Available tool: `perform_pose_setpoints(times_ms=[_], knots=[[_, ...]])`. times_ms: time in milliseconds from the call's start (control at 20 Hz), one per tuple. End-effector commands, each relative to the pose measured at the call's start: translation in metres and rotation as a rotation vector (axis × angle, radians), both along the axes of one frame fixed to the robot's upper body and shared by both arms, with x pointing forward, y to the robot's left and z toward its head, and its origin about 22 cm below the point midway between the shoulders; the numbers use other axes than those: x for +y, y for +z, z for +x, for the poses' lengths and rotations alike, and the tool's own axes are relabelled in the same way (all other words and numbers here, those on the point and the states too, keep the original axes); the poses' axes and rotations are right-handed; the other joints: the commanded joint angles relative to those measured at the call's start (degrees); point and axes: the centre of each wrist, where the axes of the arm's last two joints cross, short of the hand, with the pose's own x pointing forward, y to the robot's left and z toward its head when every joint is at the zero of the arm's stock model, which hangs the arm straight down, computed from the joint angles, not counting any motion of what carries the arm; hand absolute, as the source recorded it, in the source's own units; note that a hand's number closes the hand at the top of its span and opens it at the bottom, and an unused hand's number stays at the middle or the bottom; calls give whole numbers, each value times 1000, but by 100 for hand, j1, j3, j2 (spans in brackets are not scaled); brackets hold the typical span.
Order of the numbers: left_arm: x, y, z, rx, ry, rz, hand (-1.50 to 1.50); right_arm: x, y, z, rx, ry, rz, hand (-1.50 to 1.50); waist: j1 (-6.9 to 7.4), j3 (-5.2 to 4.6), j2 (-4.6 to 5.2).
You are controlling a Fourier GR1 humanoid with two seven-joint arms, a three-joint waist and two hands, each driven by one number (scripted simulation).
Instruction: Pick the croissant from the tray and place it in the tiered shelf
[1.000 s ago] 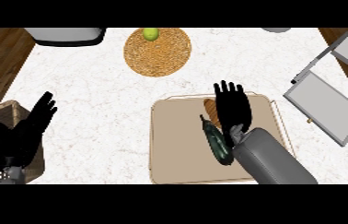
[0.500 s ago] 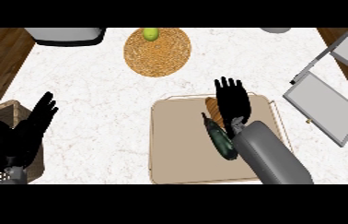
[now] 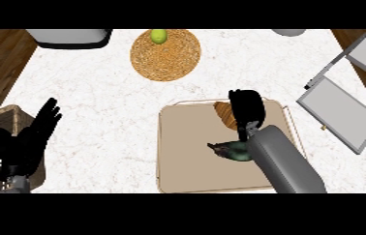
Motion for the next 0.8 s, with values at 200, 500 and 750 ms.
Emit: perform_pose_setpoints(times_ms=[200, 500, 750], knots=[[12, -8, -2, 6, 2, -5, 0, -19, -24, -6, -6, 68, -39, 150, -9, 33, 74], [-9, -5, -6, 16, 18, -20, 0, -15, 7, -12, -150, -12, 9, 150, -52, 33, 53], [6, -4, -7, 8, 34, -12, 0, -107, 34, 18, -251, -518, 178, 150, -227, 38, 42]])
